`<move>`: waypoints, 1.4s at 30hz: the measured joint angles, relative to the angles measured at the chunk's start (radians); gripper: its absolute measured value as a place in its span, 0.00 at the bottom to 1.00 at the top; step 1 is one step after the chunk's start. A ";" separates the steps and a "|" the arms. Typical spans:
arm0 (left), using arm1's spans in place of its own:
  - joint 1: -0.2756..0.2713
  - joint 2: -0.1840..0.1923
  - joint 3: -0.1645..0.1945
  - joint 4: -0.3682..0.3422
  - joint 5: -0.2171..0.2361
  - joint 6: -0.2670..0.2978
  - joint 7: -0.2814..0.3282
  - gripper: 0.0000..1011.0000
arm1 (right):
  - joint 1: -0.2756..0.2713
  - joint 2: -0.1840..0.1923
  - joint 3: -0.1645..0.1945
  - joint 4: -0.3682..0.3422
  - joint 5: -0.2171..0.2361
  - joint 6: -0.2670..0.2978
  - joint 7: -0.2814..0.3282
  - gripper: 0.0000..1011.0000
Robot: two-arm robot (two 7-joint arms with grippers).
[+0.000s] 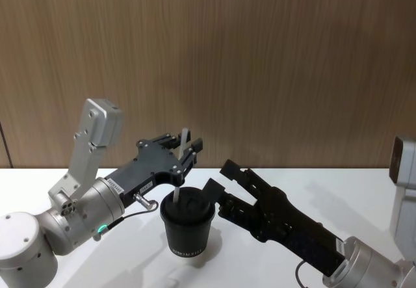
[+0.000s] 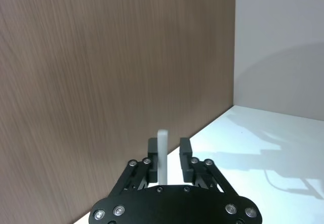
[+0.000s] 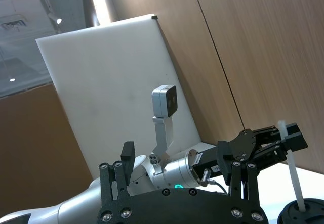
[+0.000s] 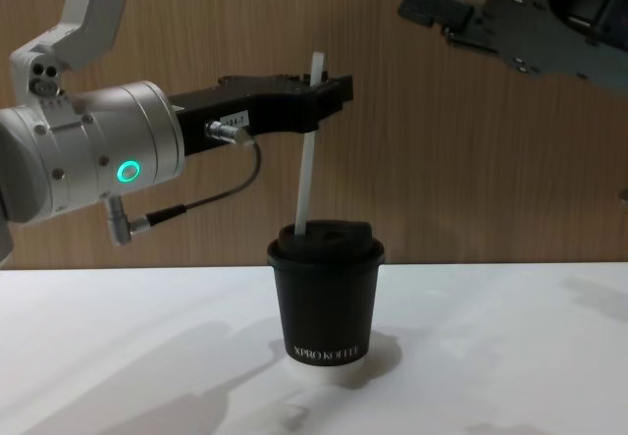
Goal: Pick up the straw with one hand, pass it to the other hand, and insert it into the cup.
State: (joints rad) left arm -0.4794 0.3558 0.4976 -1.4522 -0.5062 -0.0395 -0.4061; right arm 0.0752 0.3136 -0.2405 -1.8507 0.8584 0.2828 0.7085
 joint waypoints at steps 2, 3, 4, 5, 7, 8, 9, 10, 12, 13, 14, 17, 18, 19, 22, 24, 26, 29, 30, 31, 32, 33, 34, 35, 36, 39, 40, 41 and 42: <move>0.002 -0.001 -0.002 0.000 0.001 0.001 0.001 0.30 | 0.000 0.000 0.000 0.000 0.000 0.000 0.000 0.99; 0.003 -0.001 -0.003 0.000 0.002 0.001 0.001 0.32 | 0.000 0.000 0.000 0.000 0.000 0.000 0.000 0.99; 0.004 -0.001 -0.004 0.000 0.002 0.002 0.001 0.34 | 0.000 0.000 0.000 0.000 0.000 0.000 0.000 0.99; 0.004 -0.002 -0.004 0.000 0.003 0.003 0.002 0.38 | 0.000 0.000 0.000 0.000 0.000 0.000 0.000 0.99; 0.007 -0.002 -0.007 -0.002 0.004 0.004 0.003 0.44 | 0.000 0.000 0.000 0.000 0.000 0.000 0.000 0.99; 0.010 -0.001 -0.010 -0.006 0.004 0.005 0.004 0.49 | 0.000 0.000 0.000 0.000 0.000 0.000 0.000 0.99; 0.011 -0.001 -0.011 -0.007 0.005 0.005 0.004 0.52 | 0.000 0.000 0.000 0.000 0.000 0.000 0.000 0.99; 0.012 0.000 -0.012 -0.010 0.005 0.006 0.005 0.58 | 0.000 0.000 0.000 0.000 0.000 0.000 0.000 0.99; 0.019 0.003 -0.017 -0.020 0.005 0.008 0.006 0.62 | 0.000 0.000 0.000 0.000 0.000 0.000 0.000 0.99; 0.020 0.004 -0.019 -0.024 0.005 0.008 0.006 0.64 | 0.000 0.000 0.000 0.000 0.000 0.000 0.000 0.99; 0.026 0.007 -0.023 -0.034 0.005 0.008 0.007 0.69 | 0.000 0.000 0.000 0.000 0.000 0.000 0.000 0.99; 0.034 0.013 -0.030 -0.051 0.005 0.008 0.009 0.76 | 0.000 0.000 0.000 0.000 0.000 0.000 0.000 0.99; 0.040 0.017 -0.035 -0.064 0.005 0.008 0.010 0.82 | 0.000 0.000 0.000 0.000 0.000 0.000 0.000 0.99; 0.044 0.019 -0.039 -0.072 0.004 0.008 0.011 0.83 | 0.000 0.000 0.000 0.000 0.000 0.000 0.000 0.99; 0.061 0.029 -0.054 -0.108 0.002 0.004 0.014 0.92 | 0.000 0.000 0.000 0.000 0.000 0.000 0.000 0.99; 0.077 0.039 -0.068 -0.141 -0.002 0.000 0.016 0.95 | 0.000 0.000 0.000 0.000 0.000 0.000 0.000 0.99; 0.087 0.045 -0.077 -0.163 -0.007 -0.003 0.016 0.99 | 0.000 0.000 0.000 0.000 0.000 0.000 0.000 0.99; 0.110 0.059 -0.096 -0.207 -0.019 -0.006 0.015 0.99 | 0.000 0.001 0.000 0.000 -0.001 -0.002 0.000 0.99; 0.115 0.062 -0.100 -0.217 -0.022 -0.006 0.015 0.99 | 0.000 0.001 0.000 0.000 -0.002 -0.004 -0.001 0.99; 0.120 0.066 -0.104 -0.227 -0.026 -0.006 0.014 0.99 | -0.001 0.002 0.000 0.000 -0.003 -0.006 -0.002 0.99; 0.131 0.073 -0.113 -0.246 -0.033 -0.006 0.011 0.99 | -0.001 0.002 0.000 0.000 -0.004 -0.008 -0.003 0.99; 0.144 0.081 -0.122 -0.267 -0.041 -0.005 0.008 0.99 | -0.003 0.003 0.000 0.000 -0.009 -0.013 -0.006 0.99; 0.149 0.084 -0.126 -0.276 -0.045 -0.003 0.006 0.99 | -0.004 0.004 0.000 0.000 -0.012 -0.016 -0.009 0.99; 0.156 0.090 -0.131 -0.287 -0.049 -0.002 0.005 0.99 | -0.004 0.004 0.000 0.000 -0.014 -0.018 -0.010 0.99; 0.162 0.093 -0.135 -0.295 -0.052 0.000 0.004 0.99 | -0.007 0.006 0.001 0.000 -0.022 -0.026 -0.016 0.99; 0.185 0.110 -0.149 -0.327 -0.068 0.010 0.000 0.99 | -0.010 0.010 0.001 0.000 -0.035 -0.038 -0.025 0.99; 0.191 0.115 -0.153 -0.336 -0.071 0.012 -0.002 0.99 | -0.014 0.014 0.002 0.002 -0.044 -0.046 -0.031 0.99; 0.201 0.123 -0.158 -0.350 -0.078 0.018 -0.003 0.99 | -0.015 0.015 0.003 0.003 -0.049 -0.051 -0.033 0.99; 0.207 0.127 -0.161 -0.357 -0.082 0.022 -0.004 0.99 | -0.016 0.017 0.004 0.005 -0.053 -0.054 -0.035 0.99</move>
State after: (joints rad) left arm -0.2726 0.4832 0.3365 -1.8087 -0.5884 -0.0180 -0.4097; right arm 0.0588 0.3310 -0.2368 -1.8456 0.8049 0.2285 0.6732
